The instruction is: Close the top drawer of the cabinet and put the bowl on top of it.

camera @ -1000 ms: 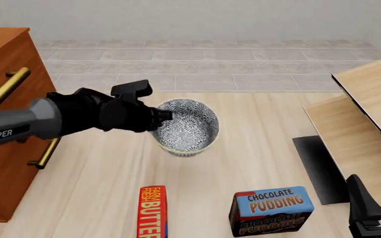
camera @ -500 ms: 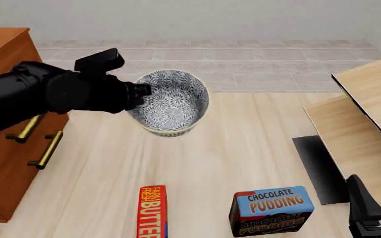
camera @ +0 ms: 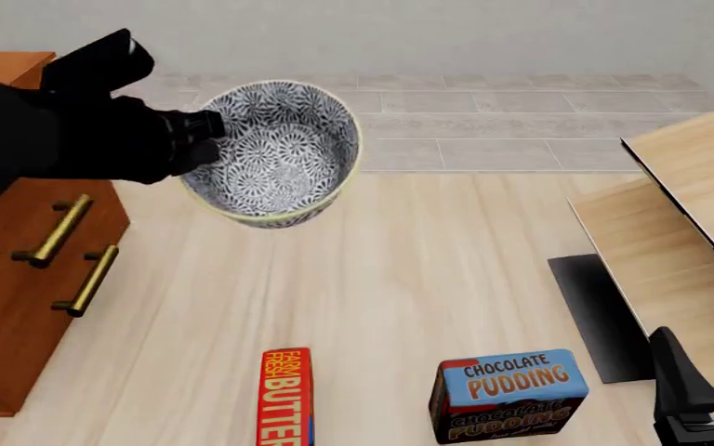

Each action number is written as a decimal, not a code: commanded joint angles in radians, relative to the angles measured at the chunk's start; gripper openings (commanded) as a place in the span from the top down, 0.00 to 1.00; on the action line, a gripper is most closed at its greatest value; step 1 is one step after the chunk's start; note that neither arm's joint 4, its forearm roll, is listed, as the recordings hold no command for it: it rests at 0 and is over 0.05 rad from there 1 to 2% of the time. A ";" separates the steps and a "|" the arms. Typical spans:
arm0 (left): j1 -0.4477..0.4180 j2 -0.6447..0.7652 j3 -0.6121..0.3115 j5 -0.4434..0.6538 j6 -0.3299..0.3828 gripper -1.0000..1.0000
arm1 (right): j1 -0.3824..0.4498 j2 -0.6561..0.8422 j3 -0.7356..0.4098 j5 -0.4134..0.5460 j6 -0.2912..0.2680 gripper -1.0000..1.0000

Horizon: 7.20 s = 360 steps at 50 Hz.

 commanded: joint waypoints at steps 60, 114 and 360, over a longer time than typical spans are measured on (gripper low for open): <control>0.212 -0.202 -0.244 0.292 -0.007 1.00 | 0.000 0.001 0.000 -0.001 -0.001 0.00; 0.400 -0.160 -0.370 0.333 -0.010 1.00 | 0.000 0.001 0.000 -0.001 0.000 0.00; 0.971 0.045 -0.471 0.257 -0.042 0.00 | 0.000 0.001 0.000 -0.001 0.000 0.00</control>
